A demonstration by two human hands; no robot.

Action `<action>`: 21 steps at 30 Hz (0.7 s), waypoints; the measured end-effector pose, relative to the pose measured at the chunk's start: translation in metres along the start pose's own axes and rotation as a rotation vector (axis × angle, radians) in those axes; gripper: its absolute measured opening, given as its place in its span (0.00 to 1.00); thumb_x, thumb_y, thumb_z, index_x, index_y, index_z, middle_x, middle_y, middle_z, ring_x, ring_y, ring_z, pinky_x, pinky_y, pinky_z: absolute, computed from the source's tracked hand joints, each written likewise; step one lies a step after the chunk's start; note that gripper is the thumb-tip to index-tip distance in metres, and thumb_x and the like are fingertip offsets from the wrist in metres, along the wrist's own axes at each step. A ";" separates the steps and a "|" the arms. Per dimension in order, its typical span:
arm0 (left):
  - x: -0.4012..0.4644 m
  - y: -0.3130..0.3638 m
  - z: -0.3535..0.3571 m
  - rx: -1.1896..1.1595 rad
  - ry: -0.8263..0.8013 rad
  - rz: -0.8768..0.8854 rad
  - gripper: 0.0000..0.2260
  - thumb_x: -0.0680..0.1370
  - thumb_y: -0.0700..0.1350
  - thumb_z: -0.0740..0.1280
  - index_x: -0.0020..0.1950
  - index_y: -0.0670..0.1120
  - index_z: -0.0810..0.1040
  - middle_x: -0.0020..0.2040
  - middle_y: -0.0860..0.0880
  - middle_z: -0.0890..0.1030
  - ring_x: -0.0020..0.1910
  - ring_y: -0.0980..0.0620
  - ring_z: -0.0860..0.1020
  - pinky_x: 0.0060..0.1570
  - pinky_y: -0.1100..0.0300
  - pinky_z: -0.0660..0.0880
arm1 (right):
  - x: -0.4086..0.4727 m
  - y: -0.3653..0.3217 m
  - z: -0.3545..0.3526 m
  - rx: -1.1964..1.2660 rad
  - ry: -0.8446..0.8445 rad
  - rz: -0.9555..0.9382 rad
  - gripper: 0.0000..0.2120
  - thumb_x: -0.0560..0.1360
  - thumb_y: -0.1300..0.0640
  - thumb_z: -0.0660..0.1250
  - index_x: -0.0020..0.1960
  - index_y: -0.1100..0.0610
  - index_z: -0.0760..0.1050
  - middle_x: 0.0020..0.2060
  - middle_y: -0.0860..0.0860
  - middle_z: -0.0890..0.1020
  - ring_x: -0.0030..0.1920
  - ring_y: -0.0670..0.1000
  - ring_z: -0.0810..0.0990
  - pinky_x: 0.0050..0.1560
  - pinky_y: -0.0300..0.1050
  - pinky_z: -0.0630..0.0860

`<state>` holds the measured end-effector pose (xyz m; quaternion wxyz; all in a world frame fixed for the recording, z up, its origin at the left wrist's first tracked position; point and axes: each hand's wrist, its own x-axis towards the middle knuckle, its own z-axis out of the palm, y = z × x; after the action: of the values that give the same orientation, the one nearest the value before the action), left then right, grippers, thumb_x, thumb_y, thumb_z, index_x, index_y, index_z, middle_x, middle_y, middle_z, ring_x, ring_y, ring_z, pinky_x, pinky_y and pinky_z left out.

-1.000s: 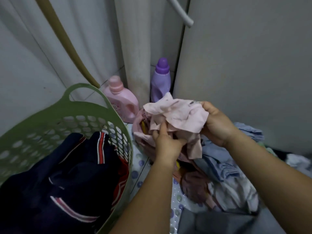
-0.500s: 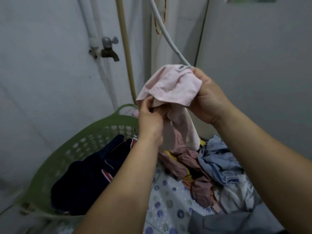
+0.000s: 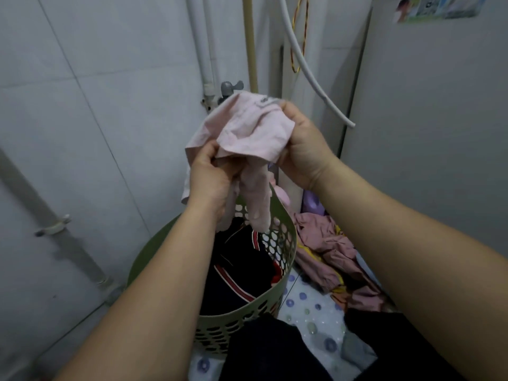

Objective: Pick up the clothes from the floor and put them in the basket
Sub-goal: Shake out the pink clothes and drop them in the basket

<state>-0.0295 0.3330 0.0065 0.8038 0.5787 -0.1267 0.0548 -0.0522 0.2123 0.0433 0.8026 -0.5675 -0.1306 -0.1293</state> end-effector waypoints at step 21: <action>0.038 -0.178 0.133 0.881 -0.205 0.001 0.14 0.72 0.30 0.61 0.50 0.41 0.81 0.54 0.39 0.76 0.50 0.42 0.78 0.50 0.62 0.68 | -0.016 0.103 -0.277 -1.313 0.137 0.780 0.15 0.75 0.61 0.66 0.61 0.61 0.77 0.60 0.58 0.80 0.52 0.51 0.76 0.47 0.37 0.66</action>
<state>0.0297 0.1476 -0.1065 0.4642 0.8680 -0.1704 0.0462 -0.0134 -0.0153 -0.1418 0.2946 -0.9236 0.2328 0.0773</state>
